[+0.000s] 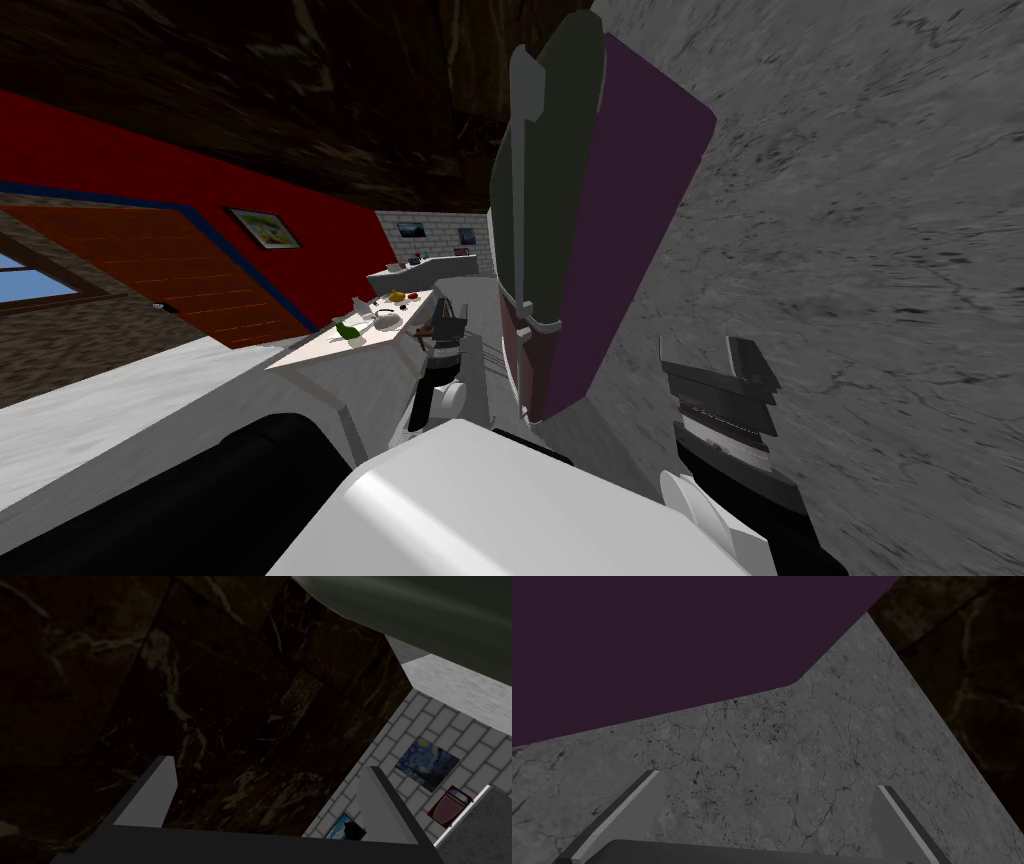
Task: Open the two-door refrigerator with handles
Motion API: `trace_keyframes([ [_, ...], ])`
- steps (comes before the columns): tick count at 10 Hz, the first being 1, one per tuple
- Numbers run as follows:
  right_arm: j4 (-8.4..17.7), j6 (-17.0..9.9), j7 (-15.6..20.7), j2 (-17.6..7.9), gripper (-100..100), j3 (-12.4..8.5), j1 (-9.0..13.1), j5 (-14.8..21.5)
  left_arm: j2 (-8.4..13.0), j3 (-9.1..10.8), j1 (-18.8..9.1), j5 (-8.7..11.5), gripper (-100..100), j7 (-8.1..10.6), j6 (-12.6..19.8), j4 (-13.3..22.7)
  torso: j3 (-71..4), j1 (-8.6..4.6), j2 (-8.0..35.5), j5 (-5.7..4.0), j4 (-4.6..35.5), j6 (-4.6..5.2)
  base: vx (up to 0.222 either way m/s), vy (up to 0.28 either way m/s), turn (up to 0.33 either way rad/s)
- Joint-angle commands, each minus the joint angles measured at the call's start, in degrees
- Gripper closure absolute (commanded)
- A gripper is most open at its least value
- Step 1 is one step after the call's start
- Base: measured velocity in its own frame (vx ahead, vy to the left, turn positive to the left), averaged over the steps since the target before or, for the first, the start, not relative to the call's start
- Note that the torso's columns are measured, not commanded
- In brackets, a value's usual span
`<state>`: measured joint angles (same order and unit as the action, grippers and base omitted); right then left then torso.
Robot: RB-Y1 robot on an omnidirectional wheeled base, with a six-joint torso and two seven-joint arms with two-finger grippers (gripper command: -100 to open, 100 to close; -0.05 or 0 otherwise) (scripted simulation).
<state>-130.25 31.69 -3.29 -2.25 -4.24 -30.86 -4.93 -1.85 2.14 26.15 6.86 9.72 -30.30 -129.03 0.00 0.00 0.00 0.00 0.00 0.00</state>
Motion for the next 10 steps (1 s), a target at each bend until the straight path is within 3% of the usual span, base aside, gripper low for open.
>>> trace_keyframes([
  [1, 0.00, 0.00, 0.00, 0.00, 0, 0.00, 0.00, 0.00, 0.00, 0.00, 0.00, 0.00, 0, 0.00, 0.00, 0.00, -4.67, 0.00, 2.32, 0.00, 2.35, 0.00, 0.000, 0.000, 0.000],
  [9, -0.02, 0.01, 0.00, 0.00, 0, 0.00, 0.00, 0.00, 0.00, 0.00, 0.00, 0.00, 0, 0.00, -0.01, -0.02, -70.73, 0.00, 35.39, 0.00, 35.37, 0.00, 0.000, 0.000, 0.000],
  [10, -0.02, 0.01, 0.00, 0.00, 0, 0.00, 0.00, 0.00, 2.53, 0.30, -1.17, -0.02, -100, 0.06, 0.73, 0.88, -79.19, 0.00, 39.62, 0.00, 39.60, 0.00, 0.012, -0.015, 0.057],
])
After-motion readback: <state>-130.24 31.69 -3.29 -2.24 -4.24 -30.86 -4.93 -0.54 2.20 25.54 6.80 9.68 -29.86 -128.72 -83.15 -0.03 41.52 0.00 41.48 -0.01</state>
